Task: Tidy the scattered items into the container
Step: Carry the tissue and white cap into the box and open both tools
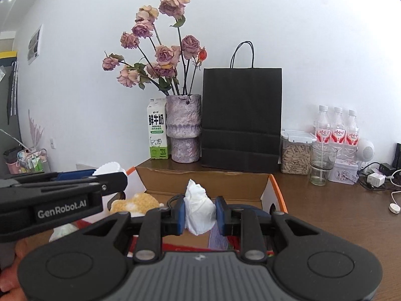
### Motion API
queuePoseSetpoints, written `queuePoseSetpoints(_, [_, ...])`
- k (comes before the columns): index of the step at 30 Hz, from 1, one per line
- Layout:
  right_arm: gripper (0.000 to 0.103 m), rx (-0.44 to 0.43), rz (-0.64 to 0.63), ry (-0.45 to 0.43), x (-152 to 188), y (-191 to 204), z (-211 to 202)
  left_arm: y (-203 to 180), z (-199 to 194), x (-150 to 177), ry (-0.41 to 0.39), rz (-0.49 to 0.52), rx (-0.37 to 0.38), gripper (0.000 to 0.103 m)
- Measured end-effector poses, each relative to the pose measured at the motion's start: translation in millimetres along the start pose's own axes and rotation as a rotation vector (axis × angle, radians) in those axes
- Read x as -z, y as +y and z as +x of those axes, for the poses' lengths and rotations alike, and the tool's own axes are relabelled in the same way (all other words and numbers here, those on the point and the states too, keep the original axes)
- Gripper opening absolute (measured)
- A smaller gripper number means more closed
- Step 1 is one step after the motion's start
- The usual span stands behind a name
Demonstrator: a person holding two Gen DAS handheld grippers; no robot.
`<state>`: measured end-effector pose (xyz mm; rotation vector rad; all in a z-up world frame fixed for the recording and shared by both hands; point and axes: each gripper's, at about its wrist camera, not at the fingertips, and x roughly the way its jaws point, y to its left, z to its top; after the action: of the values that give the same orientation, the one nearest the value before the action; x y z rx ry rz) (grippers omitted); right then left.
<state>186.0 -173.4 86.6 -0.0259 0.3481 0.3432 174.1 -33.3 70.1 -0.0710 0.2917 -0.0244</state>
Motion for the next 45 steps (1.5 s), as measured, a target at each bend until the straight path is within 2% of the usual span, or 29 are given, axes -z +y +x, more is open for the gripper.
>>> queuePoseSetpoints(5, [0.023,0.001,-0.013,0.000,-15.7,0.0,35.0,5.1,40.5,-10.0,0.021,-0.007,-0.044,0.040])
queuePoseSetpoints(7, [0.023,0.005,-0.016,0.006,-18.0,-2.4,48.7,11.2,55.2,-8.3,0.033,-0.044,-0.072,0.040])
queuePoseSetpoints(9, [0.023,0.015,-0.005,0.020,-15.1,-6.2,63.0,17.5,67.9,-1.7,0.058,-0.067,-0.082,0.040])
queuePoseSetpoints(11, [0.023,0.010,0.027,0.041,-7.2,-11.7,74.5,23.9,77.3,3.9,0.099,-0.076,-0.061,0.040])
queuePoseSetpoints(15, [0.023,0.003,0.029,0.109,7.8,-14.2,93.7,25.2,83.1,11.0,0.119,-0.063,-0.073,0.040])
queuePoseSetpoints(22, [0.023,0.024,0.021,0.087,15.0,-14.9,87.3,17.2,88.9,21.3,0.142,-0.027,-0.086,0.040])
queuePoseSetpoints(29, [0.024,0.033,0.007,0.079,15.7,-12.9,83.5,14.4,86.6,23.0,0.125,-0.007,-0.089,0.040])
queuePoseSetpoints(32, [0.028,0.039,0.016,0.075,15.3,-14.1,81.7,16.1,84.4,22.9,0.122,-0.011,-0.096,0.043])
queuePoseSetpoints(33, [0.037,0.038,0.022,0.071,15.1,-15.2,80.1,17.0,82.7,22.7,0.119,-0.014,-0.096,0.050])
queuePoseSetpoints(34, [0.055,0.034,0.027,0.067,14.9,-16.2,78.4,17.8,79.9,22.1,0.109,-0.016,-0.097,0.054])
queuePoseSetpoints(35, [0.065,0.029,0.033,0.059,14.7,-17.6,75.8,18.5,76.9,21.1,0.092,-0.017,-0.117,0.064])
queuePoseSetpoints(36, [0.075,0.036,0.037,0.050,14.5,-18.8,73.2,19.3,73.4,20.1,0.072,-0.015,-0.147,0.083])
queuePoseSetpoints(38, [0.087,0.064,0.045,0.023,13.5,-22.3,66.8,23.3,68.2,17.9,0.028,-0.027,-0.197,0.103])
queuePoseSetpoints(40, [0.103,0.060,0.070,0.000,11.1,-29.2,59.8,28.4,63.6,16.4,0.001,-0.054,-0.189,0.103])
queuePoseSetpoints(45, [0.103,0.054,0.074,-0.029,9.4,-31.6,48.9,29.8,59.0,15.2,-0.015,-0.071,-0.171,0.103])
